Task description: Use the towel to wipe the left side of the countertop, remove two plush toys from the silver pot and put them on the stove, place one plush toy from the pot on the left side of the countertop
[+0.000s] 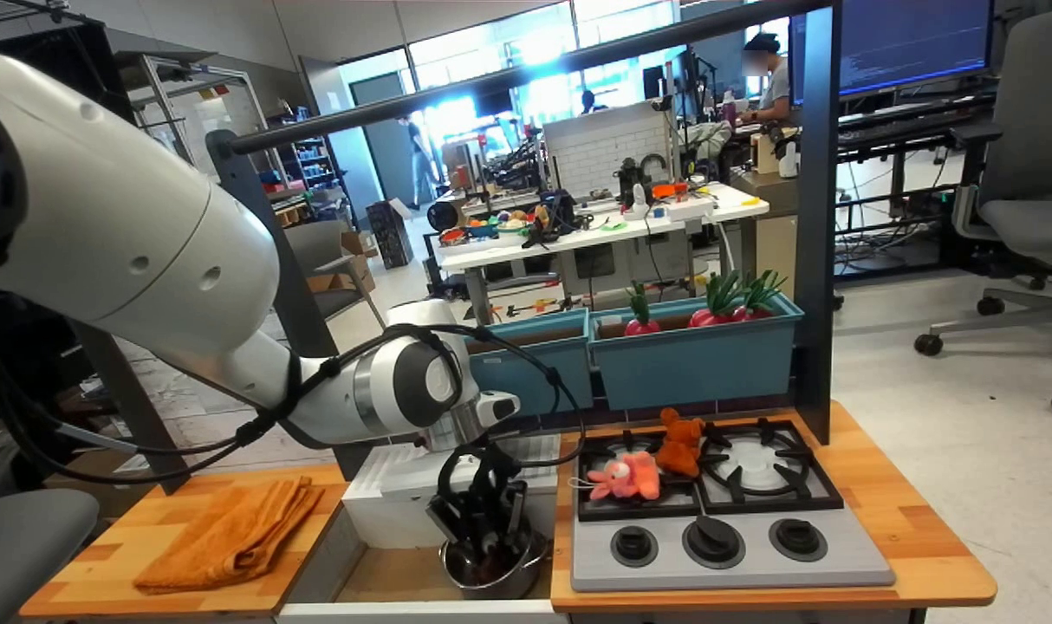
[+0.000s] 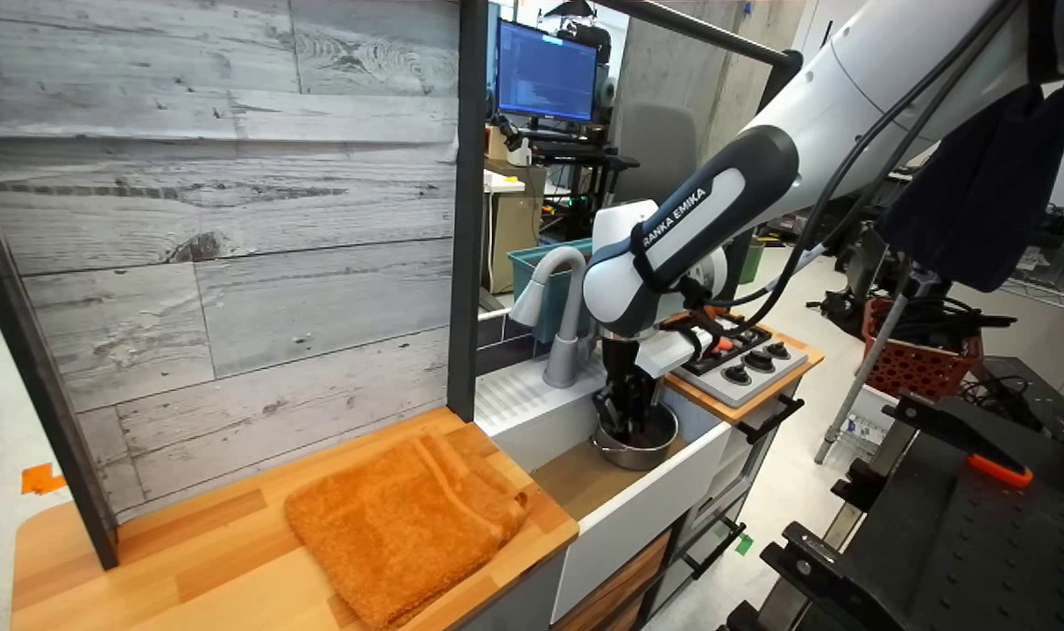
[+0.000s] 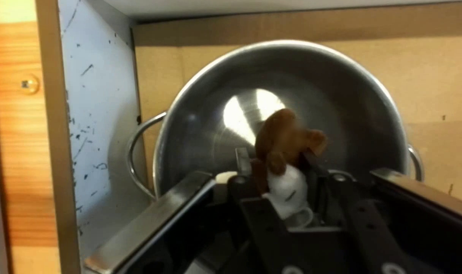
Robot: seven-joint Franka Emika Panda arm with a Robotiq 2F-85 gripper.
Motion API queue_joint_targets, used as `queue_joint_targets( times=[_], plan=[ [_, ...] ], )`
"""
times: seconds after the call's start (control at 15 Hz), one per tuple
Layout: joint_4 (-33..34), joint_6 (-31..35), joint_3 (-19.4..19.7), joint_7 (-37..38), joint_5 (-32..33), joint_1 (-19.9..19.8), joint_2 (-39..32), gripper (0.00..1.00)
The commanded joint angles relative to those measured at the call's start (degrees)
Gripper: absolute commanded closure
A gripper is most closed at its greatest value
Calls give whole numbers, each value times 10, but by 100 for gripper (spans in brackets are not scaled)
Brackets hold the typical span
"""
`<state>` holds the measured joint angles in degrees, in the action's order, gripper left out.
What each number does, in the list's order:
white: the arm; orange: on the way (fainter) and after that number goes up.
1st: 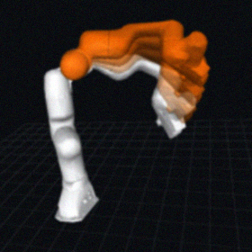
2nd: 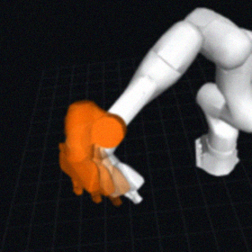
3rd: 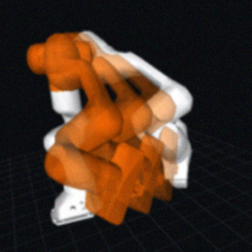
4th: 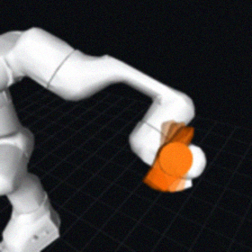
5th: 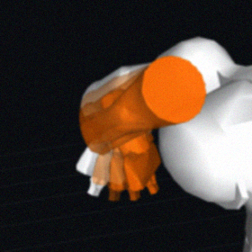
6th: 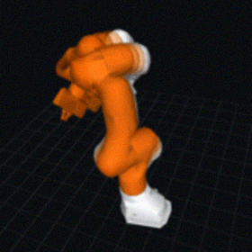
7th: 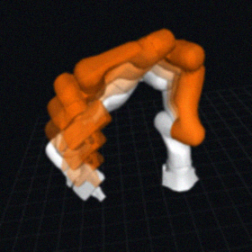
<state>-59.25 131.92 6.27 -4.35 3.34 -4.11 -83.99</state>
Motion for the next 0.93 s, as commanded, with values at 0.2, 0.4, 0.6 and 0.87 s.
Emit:
queue_joint_targets(
  times=[0.2,0.4,0.6,0.87],
  plan=[
    [8,5,5,-5,7,5,1,96],
    [-79,52,16,-27,18,6,70,98],
    [-164,109,25,-43,20,2,144,97],
    [-265,126,11,-81,1,-25,248,97]
  ],
)
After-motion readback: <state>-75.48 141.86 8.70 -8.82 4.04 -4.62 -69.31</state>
